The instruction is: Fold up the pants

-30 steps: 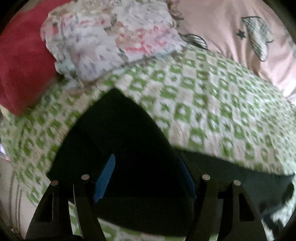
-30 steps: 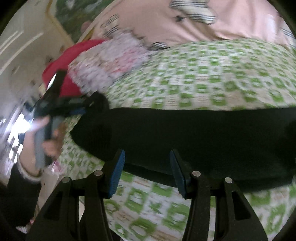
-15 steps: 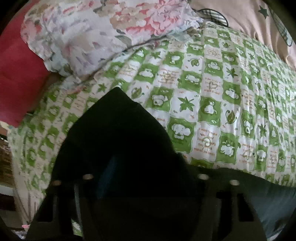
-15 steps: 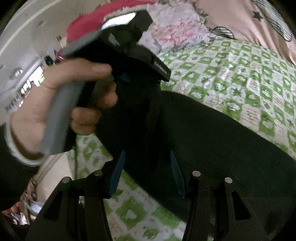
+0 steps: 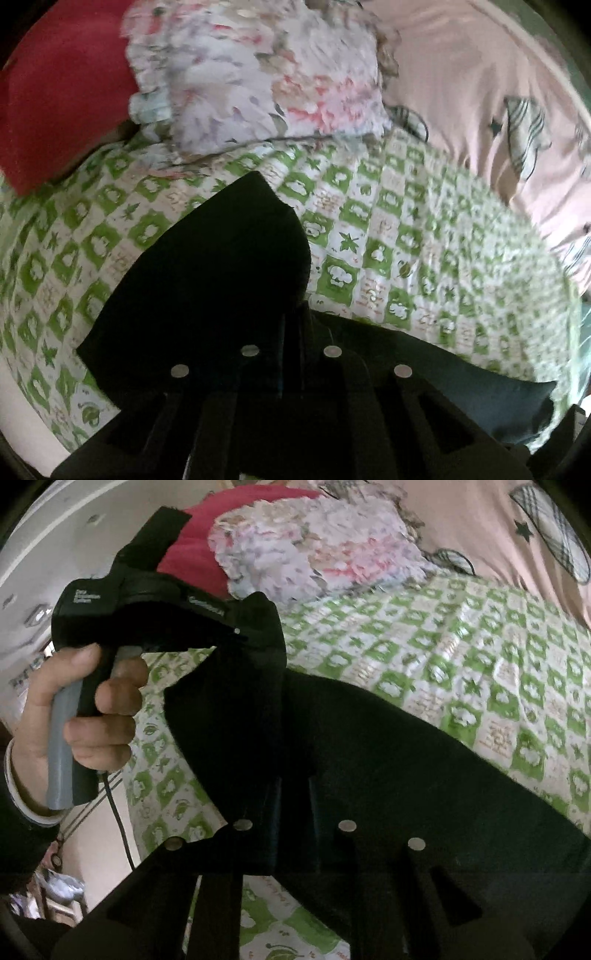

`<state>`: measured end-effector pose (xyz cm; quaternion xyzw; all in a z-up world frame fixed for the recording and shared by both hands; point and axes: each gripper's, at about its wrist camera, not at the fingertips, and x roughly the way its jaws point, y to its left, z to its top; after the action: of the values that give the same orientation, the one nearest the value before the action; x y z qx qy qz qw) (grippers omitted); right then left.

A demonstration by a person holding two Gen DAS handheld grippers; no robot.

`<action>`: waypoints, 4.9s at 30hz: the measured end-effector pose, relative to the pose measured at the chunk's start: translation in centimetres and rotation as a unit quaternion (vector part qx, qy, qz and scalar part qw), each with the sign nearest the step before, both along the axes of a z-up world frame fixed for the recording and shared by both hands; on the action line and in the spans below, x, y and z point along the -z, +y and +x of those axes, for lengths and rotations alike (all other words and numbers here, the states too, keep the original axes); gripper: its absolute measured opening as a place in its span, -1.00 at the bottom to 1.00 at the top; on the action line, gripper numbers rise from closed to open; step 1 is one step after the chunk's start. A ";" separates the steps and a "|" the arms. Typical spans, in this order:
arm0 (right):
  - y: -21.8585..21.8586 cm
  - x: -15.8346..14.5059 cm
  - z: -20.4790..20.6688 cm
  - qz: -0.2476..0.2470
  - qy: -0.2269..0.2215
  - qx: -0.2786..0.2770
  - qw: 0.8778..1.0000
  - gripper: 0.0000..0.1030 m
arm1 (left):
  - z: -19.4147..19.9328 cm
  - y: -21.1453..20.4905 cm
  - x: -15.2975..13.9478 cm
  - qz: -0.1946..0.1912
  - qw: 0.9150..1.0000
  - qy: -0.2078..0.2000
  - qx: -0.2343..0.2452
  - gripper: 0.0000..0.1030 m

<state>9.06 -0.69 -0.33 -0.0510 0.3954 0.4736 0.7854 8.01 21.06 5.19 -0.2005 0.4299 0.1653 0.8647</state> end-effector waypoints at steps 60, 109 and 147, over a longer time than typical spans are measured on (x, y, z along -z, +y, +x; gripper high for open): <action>6.5 0.8 -5.4 -0.102 -0.047 -0.080 0.990 -0.23 | -13.8 6.2 5.3 -0.109 0.991 -0.043 -0.063 -0.81; 7.6 3.1 10.8 -0.103 0.077 0.010 0.992 -0.73 | -10.0 9.9 6.2 -0.046 0.993 -0.011 -0.105 -0.63; -11.2 -2.4 0.9 0.019 0.031 0.240 0.970 0.00 | -10.3 -0.4 -0.4 0.020 0.997 -0.071 0.019 0.12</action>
<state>9.99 -11.89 2.05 0.0750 0.4113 0.2802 0.8641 -2.27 20.70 5.59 -0.1865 0.3677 0.1424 0.8999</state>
